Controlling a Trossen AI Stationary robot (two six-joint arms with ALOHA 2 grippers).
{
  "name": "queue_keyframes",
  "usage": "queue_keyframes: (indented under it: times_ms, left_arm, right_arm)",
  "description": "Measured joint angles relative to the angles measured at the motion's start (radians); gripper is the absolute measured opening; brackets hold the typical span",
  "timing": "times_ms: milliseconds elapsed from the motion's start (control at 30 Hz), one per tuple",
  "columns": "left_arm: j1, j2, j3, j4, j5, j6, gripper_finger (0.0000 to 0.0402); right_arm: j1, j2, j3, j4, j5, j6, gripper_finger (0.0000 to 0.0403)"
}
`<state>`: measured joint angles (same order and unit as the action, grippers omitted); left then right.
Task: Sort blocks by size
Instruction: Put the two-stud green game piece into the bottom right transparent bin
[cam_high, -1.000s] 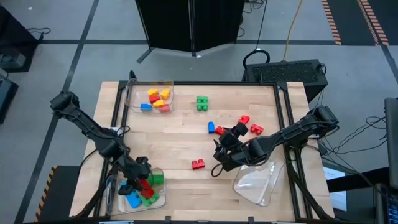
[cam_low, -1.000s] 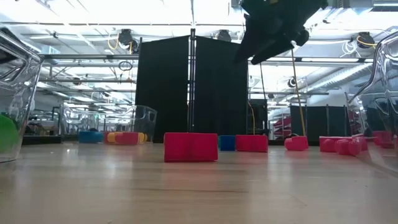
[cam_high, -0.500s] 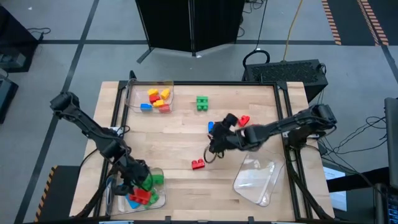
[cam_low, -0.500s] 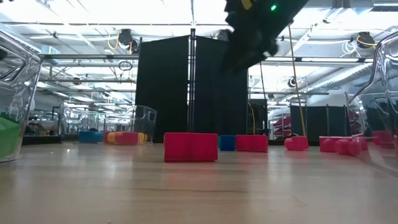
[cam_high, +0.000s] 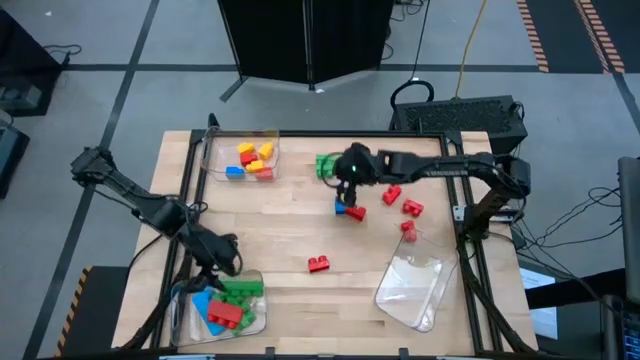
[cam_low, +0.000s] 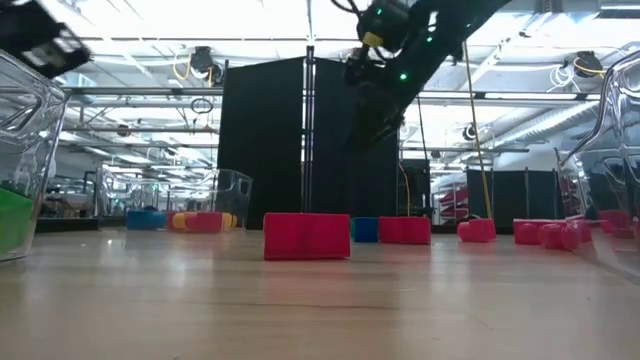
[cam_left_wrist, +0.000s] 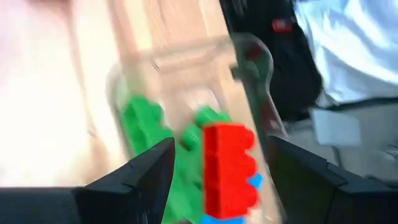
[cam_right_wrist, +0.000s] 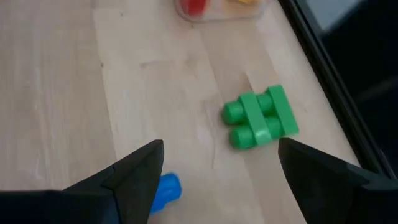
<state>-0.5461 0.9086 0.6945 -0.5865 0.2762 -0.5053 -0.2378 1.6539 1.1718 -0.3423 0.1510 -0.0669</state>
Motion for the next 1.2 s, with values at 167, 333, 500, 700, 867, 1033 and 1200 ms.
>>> queue_keyframes:
  times_ms: [167, 333, 500, 700, 867, 1033, 1200]
  left_arm:
    - [0.082, -0.061, 0.001, 0.004, -0.180, 0.196, 0.0251]
    - [0.161, -0.113, 0.001, 0.005, -0.474, 0.366, 0.0251]
    - [0.229, -0.136, 0.001, 0.010, -0.735, 0.436, 0.0251]
    - [0.327, -0.121, 0.001, 0.020, -0.805, 0.446, 0.0251]
    - [0.435, -0.095, 0.001, 0.059, -0.753, 0.471, 0.0251]
    - [0.528, -0.069, 0.001, 0.110, -0.751, 0.518, 0.0251]
    - [0.593, -0.047, 0.001, 0.211, -0.751, 0.572, 0.0251]
  right_arm:
    - [-0.060, 0.071, 0.070, -0.026, -0.074, -0.093, 0.0306]
    - [-0.077, 0.204, 0.222, -0.124, -0.076, -0.163, 0.0306]
    - [-0.088, 0.339, 0.377, -0.273, -0.074, -0.234, 0.0303]
    - [-0.114, 0.432, 0.488, -0.385, -0.078, -0.325, 0.0282]
    - [-0.161, 0.487, 0.549, -0.446, -0.081, -0.380, 0.0278]
    - [-0.198, 0.508, 0.559, -0.474, -0.150, -0.422, 0.0277]
    - [-0.202, 0.507, 0.559, -0.466, -0.187, -0.474, 0.0269]
